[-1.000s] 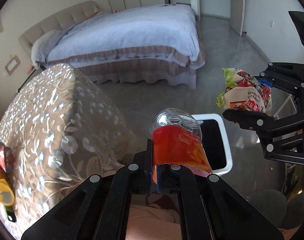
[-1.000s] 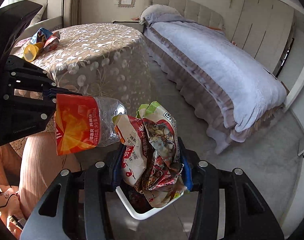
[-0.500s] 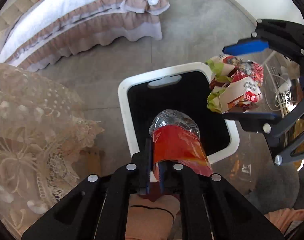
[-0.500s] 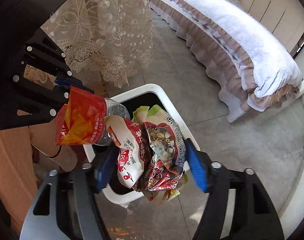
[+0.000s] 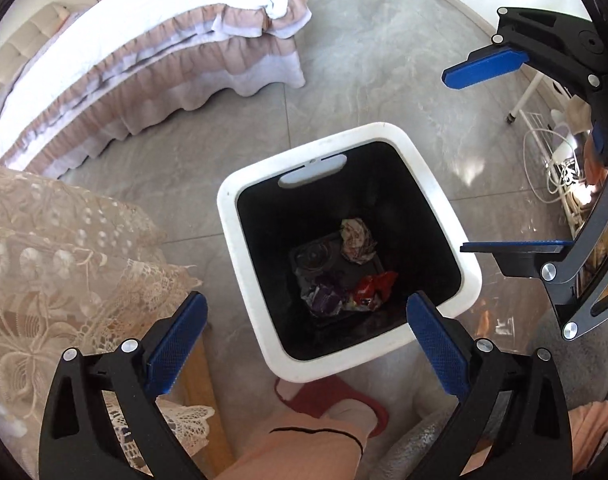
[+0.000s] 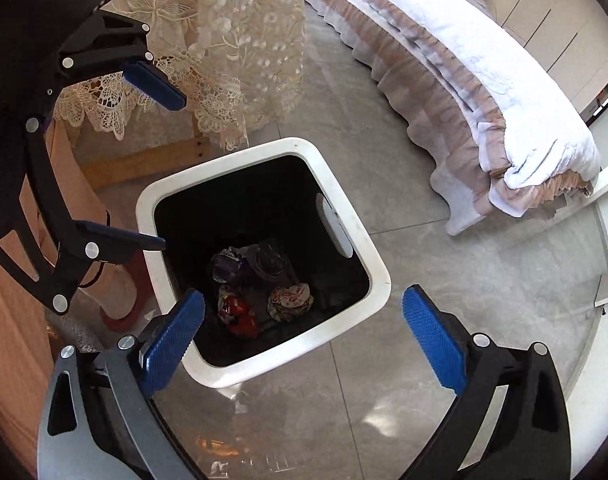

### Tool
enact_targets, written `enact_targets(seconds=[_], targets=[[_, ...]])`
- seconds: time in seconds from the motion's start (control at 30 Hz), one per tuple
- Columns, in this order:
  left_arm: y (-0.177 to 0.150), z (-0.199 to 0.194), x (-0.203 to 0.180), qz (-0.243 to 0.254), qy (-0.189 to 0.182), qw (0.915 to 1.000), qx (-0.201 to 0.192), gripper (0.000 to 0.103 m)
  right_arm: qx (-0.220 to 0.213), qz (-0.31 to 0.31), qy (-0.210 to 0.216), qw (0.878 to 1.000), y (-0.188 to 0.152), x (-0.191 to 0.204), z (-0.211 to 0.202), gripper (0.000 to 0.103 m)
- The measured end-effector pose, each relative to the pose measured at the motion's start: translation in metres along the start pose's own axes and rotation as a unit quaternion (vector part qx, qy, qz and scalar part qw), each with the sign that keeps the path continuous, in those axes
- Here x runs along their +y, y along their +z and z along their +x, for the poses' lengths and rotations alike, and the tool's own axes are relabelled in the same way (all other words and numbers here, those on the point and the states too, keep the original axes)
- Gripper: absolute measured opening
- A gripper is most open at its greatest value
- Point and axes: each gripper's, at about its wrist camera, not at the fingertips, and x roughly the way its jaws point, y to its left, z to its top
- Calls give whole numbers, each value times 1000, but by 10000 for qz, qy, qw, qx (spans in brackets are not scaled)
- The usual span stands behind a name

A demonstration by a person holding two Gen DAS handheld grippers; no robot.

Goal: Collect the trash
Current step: 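Move both open tools back over the table, then grasp the pink wrapper with the left tool while the right tool grasps the juice bottle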

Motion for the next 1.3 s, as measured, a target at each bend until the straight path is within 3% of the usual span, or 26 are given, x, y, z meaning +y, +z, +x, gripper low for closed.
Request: enact_targets(seconds=[0.37, 0.57, 0.7, 0.8, 0.97, 1.17, 1.3], targets=[[-1, -75, 11, -323, 499, 9945, -861, 98, -660, 183, -213, 9974, 24, -1, -59, 99], [-12, -117, 17, -571, 772, 9873, -1267, 98, -1222, 382, -194, 9916, 41, -1, -100, 99], [-26, -151, 26, -974, 1020, 9766, -1622, 98, -1660, 486, -285, 9845, 55, 8, -130, 99], [-41, -180, 36, -1303, 1449, 9631, -1857, 98, -2002, 568, -346, 9775, 69, 21, -150, 99], [-74, -230, 59, -1852, 2086, 9343, -2219, 98, -2605, 617, 69, 9635, 99, 44, -180, 99], [-129, -283, 99, -2791, 2685, 8872, -2508, 98, -3264, 322, 354, 9440, 145, 94, -202, 99], [-168, -310, 125, -3244, 3119, 8562, -2539, 98, -3514, 150, 806, 9326, 179, 124, -210, 99]])
